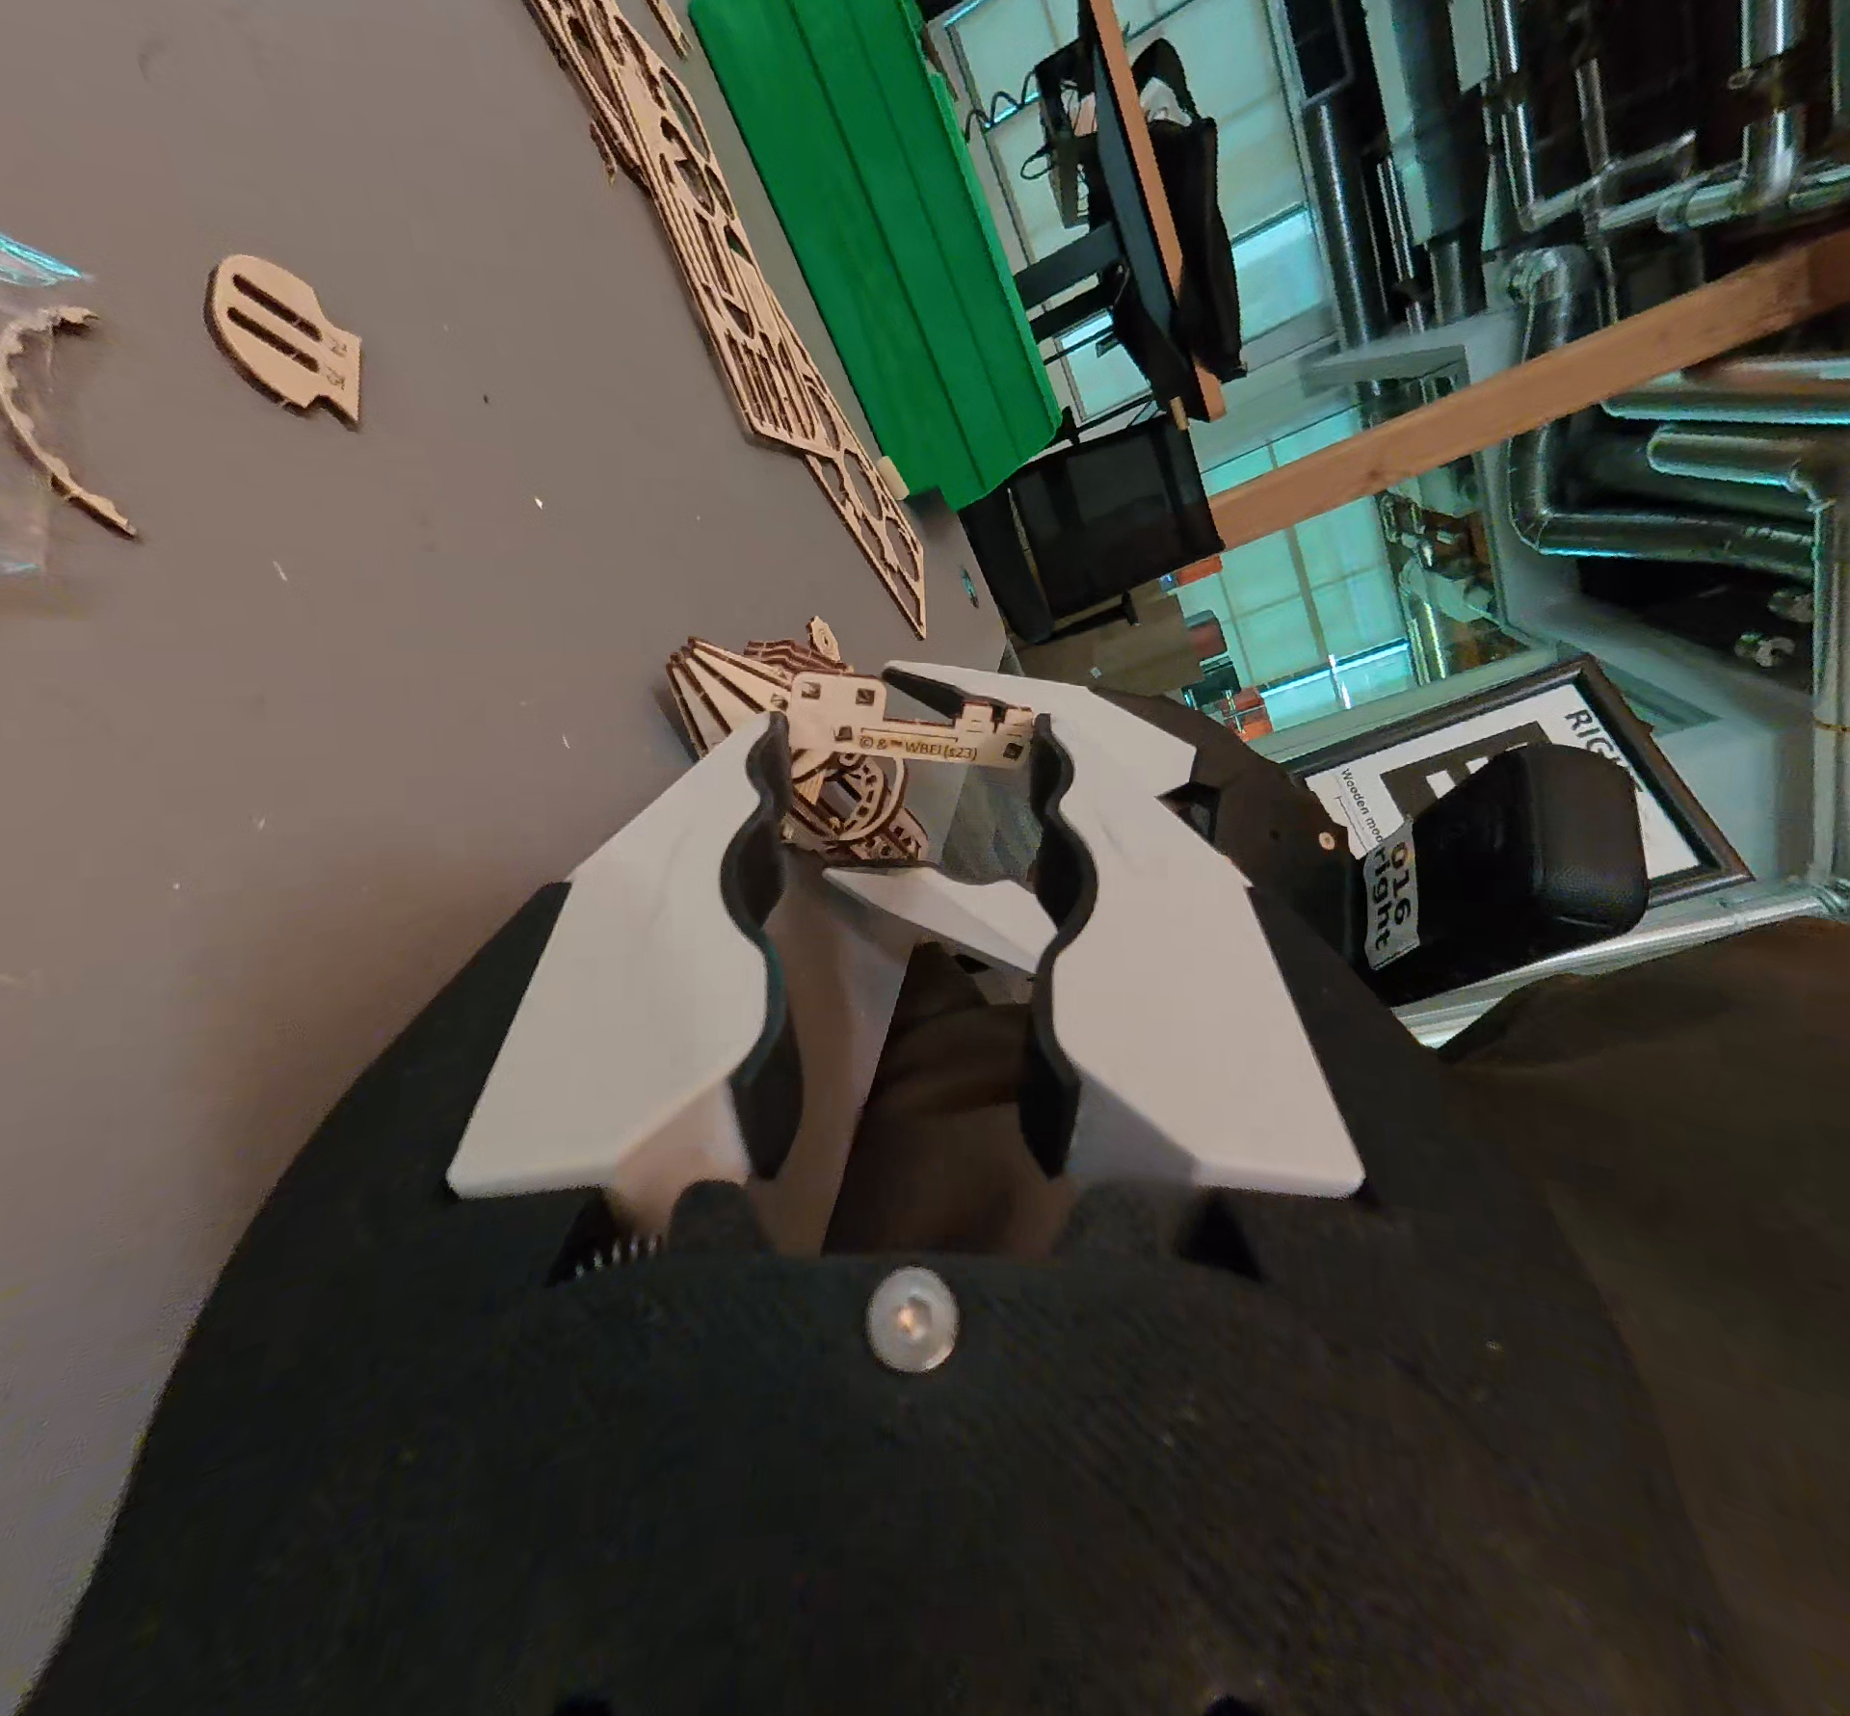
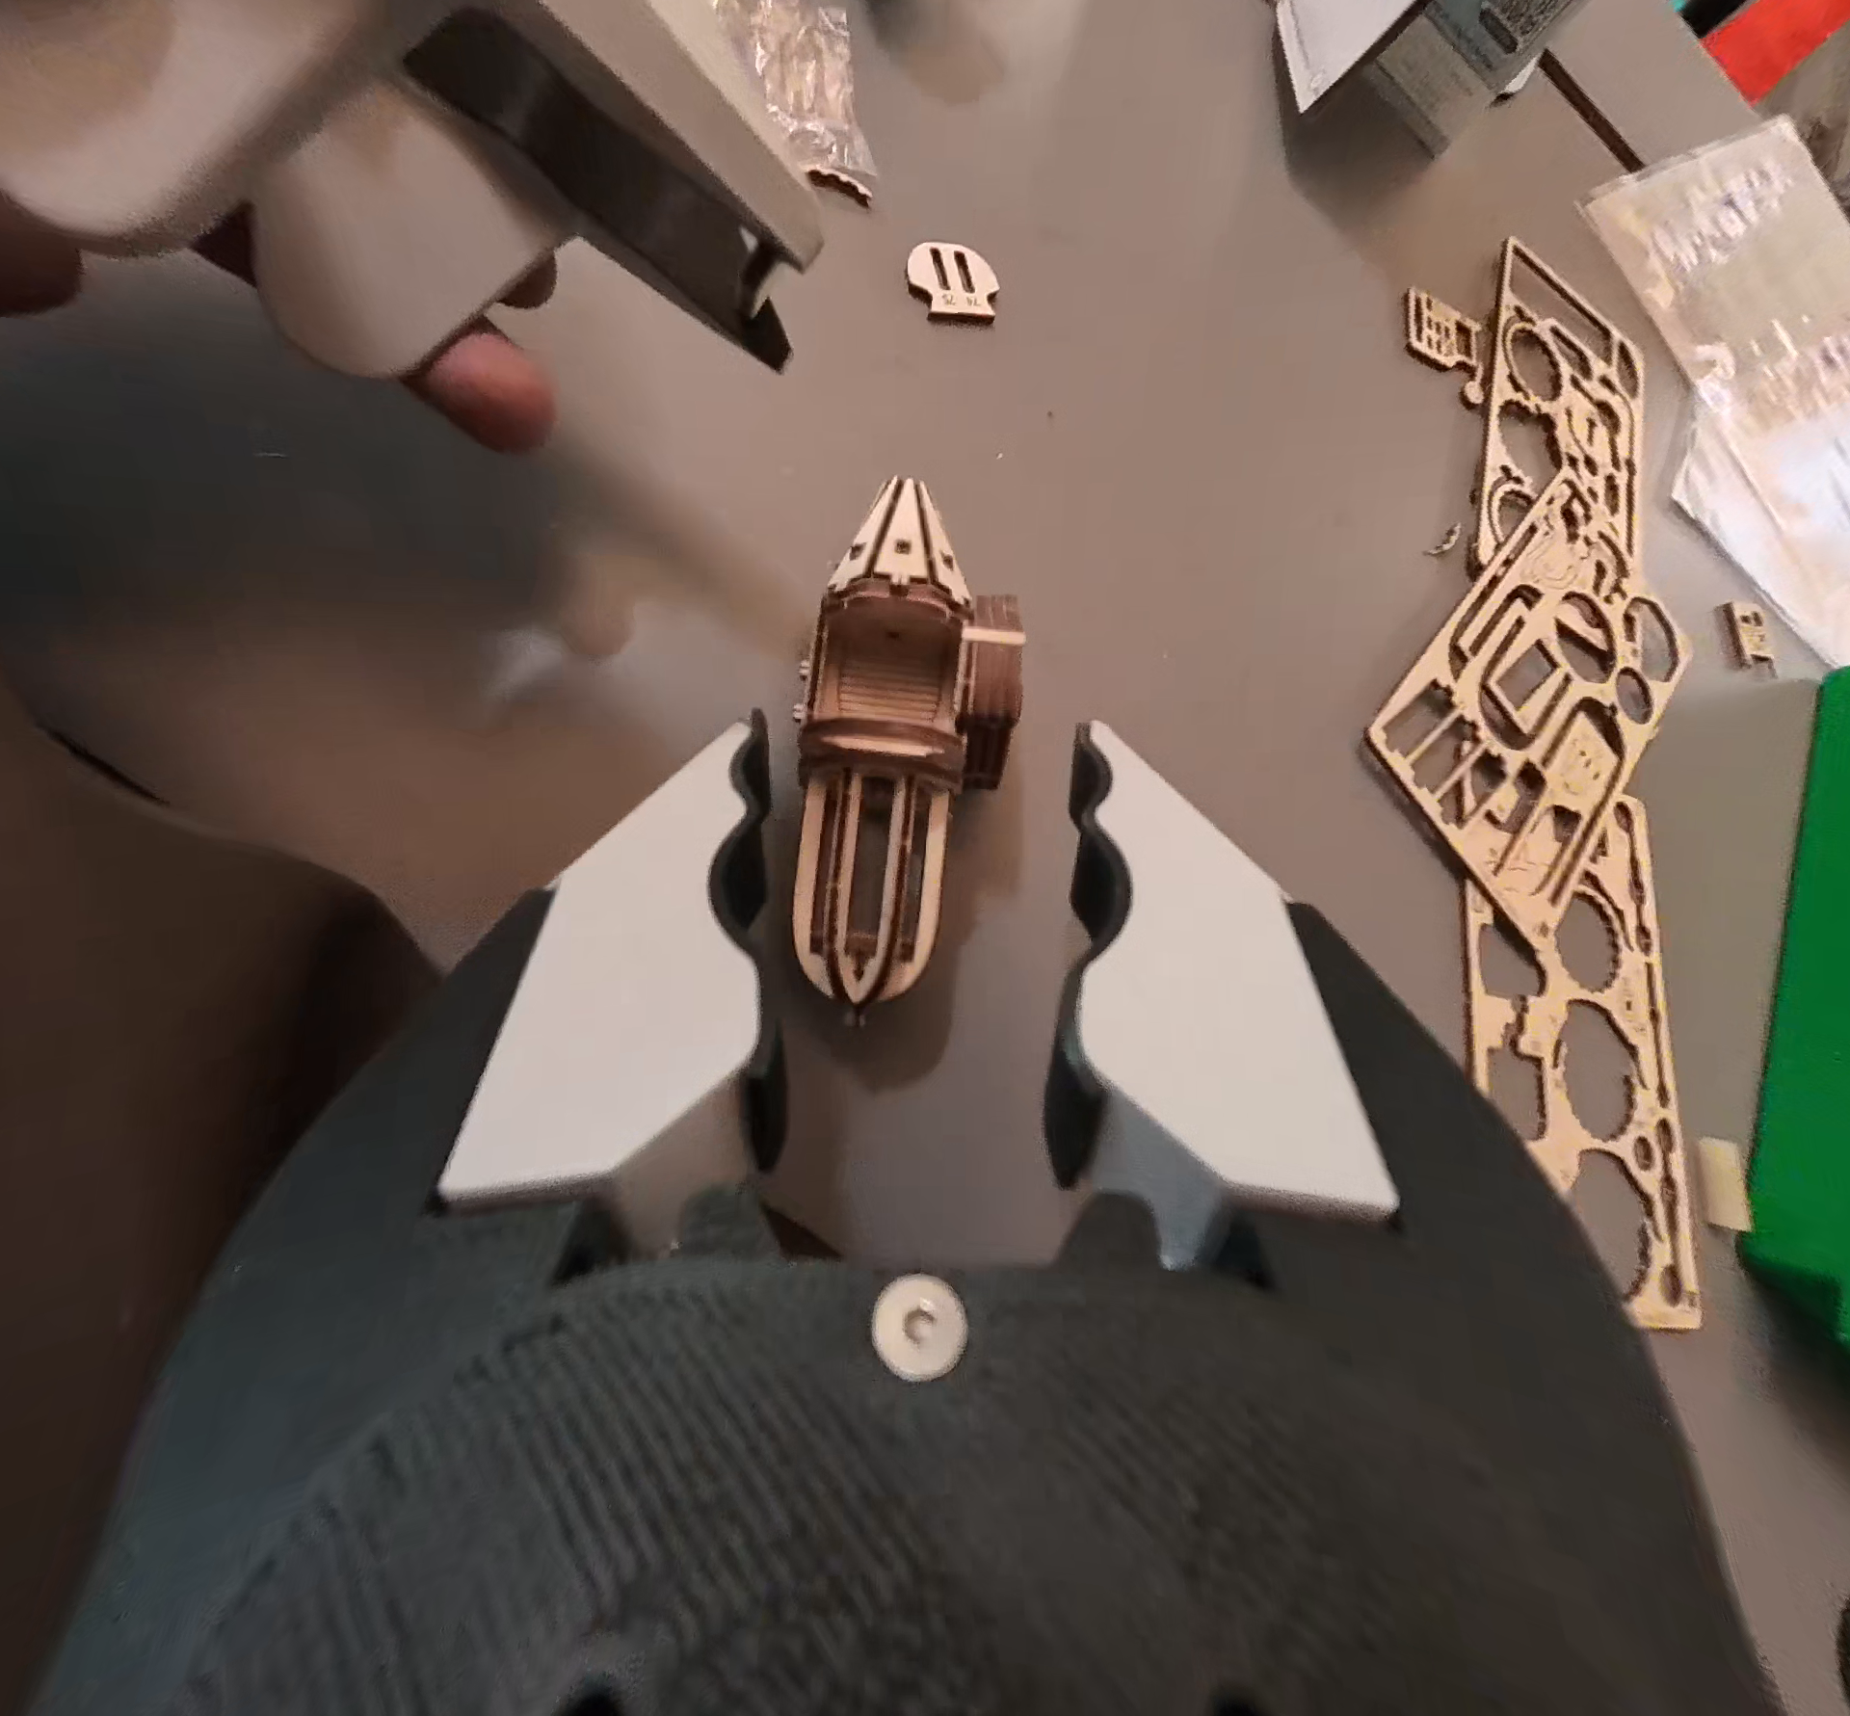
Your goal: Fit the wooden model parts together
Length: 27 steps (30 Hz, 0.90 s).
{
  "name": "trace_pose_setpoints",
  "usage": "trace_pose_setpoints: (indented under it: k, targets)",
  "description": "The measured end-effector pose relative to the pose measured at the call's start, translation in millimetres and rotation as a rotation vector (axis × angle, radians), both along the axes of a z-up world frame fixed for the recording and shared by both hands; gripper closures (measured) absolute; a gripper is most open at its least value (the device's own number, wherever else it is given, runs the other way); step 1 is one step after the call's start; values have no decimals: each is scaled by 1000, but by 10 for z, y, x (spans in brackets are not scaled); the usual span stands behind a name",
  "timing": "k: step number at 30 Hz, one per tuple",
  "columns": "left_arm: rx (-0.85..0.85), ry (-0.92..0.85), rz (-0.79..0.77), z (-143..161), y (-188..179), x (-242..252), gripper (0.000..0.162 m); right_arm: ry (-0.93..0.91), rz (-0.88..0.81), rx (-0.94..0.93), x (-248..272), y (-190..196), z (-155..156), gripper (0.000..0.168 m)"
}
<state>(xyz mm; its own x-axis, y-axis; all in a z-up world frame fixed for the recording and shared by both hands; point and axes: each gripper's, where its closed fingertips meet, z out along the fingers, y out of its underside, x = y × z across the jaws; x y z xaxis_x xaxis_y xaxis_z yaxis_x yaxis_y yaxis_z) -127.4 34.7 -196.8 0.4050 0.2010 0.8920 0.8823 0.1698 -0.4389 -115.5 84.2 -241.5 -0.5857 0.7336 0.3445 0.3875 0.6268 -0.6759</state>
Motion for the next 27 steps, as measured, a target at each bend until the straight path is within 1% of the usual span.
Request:
trace_pose_setpoints:
  k: [3, 7, 10, 12, 14, 18, 20, 22, 27]
  targets:
    - [-21, 27, -6, 19, -2, 20, 114, -26, -22, 18, -35, -27, -49, 109]
    - [-66, 69, -4, 2, -17, 13, 114, -52, -41, -6, -68, -33, -63, 125]
    - [-76, 99, -4, 13, -32, -3, 115, -87, -51, -80, -88, -34, -45, 125]
    - [-76, 139, -11, 49, -37, -4, 114, -144, -69, -193, -106, -31, -21, 125]
    - [-114, 213, -23, 62, -32, 0, 115, -228, -97, -356, -131, -19, 14, 126]
    - [-357, 447, -59, -94, 7, 30, 115, -457, -119, -772, -165, -61, 139, 126]
    - [-457, 506, -71, -174, 55, 61, 115, -538, -126, -936, -203, -67, 188, 126]
    - [-516, 500, -90, -251, 124, 111, 115, -585, -138, -1010, -233, -65, 161, 126]
    - [-554, 397, -40, -343, 232, 112, 115, -601, -137, -1043, -254, -106, 115, 126]
